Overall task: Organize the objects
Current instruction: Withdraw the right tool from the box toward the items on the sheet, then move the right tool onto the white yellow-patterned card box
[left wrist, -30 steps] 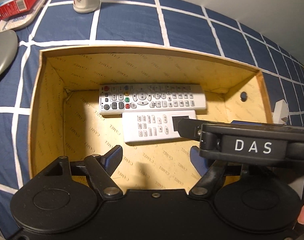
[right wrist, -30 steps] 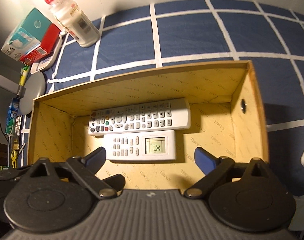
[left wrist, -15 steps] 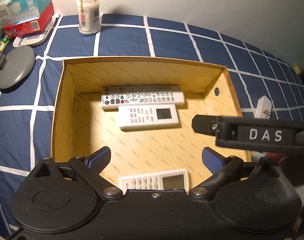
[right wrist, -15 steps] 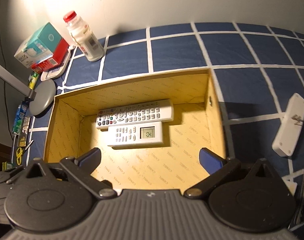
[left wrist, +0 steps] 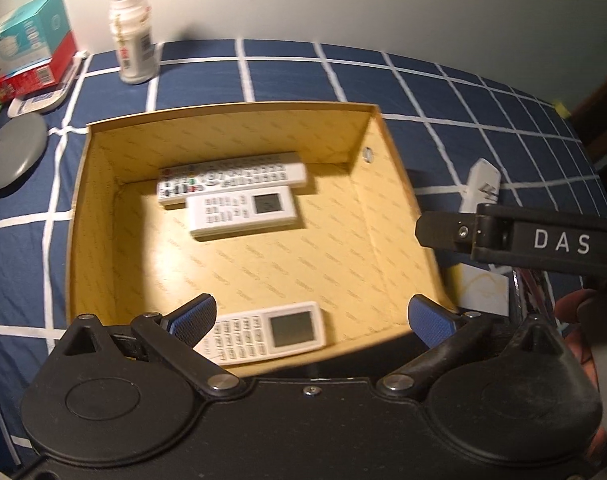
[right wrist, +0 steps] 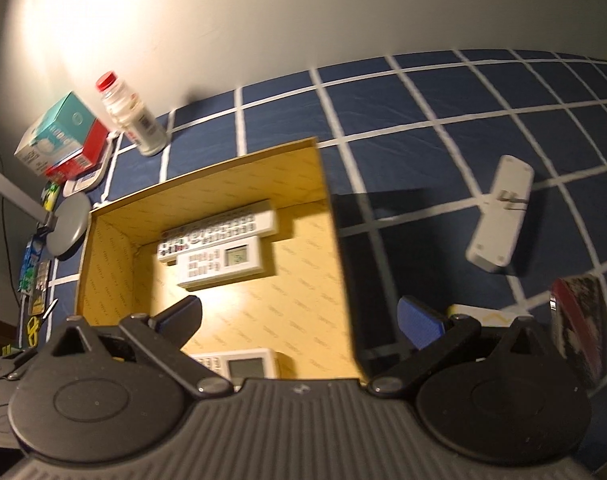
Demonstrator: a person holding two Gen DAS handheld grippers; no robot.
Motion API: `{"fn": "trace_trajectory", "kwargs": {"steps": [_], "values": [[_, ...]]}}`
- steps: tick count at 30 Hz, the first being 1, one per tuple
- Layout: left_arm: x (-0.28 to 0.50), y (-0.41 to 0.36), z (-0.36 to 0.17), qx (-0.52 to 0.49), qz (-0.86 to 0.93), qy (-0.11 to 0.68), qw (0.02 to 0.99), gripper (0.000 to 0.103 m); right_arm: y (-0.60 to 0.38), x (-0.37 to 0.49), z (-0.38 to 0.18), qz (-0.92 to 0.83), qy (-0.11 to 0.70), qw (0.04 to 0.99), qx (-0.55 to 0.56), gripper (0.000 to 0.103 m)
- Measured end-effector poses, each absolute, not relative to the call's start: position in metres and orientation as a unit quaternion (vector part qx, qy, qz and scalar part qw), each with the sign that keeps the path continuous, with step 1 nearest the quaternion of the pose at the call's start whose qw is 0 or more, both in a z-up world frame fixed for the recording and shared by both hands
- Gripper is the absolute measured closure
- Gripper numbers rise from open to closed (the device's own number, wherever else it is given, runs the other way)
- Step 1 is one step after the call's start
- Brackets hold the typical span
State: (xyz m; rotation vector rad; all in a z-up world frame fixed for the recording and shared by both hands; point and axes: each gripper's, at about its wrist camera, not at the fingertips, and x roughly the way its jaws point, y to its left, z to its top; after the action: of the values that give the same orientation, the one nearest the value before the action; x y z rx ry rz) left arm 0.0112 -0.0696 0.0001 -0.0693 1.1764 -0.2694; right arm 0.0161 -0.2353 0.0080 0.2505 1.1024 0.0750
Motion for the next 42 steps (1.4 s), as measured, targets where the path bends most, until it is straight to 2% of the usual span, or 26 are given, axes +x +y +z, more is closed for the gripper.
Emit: {"fn": "trace_trajectory", "kwargs": {"steps": [19, 30, 42], "values": [[0.006, -0.196, -0.003, 0.031, -0.210, 0.548, 0.809, 0.000, -0.356, -0.016, 0.003, -0.035, 0.508, 0.842, 0.178, 0.000], [0.015, -0.262, -0.031, 0.061, -0.237, 0.570, 0.785, 0.000, -0.420, -0.018, -0.028, -0.052, 0.532, 0.815, 0.225, 0.001], [0.028, -0.303, -0.078, 0.072, -0.241, 0.618, 0.745, 0.001, -0.450, -0.009, -0.075, -0.033, 0.569, 0.782, 0.253, 0.003]]}}
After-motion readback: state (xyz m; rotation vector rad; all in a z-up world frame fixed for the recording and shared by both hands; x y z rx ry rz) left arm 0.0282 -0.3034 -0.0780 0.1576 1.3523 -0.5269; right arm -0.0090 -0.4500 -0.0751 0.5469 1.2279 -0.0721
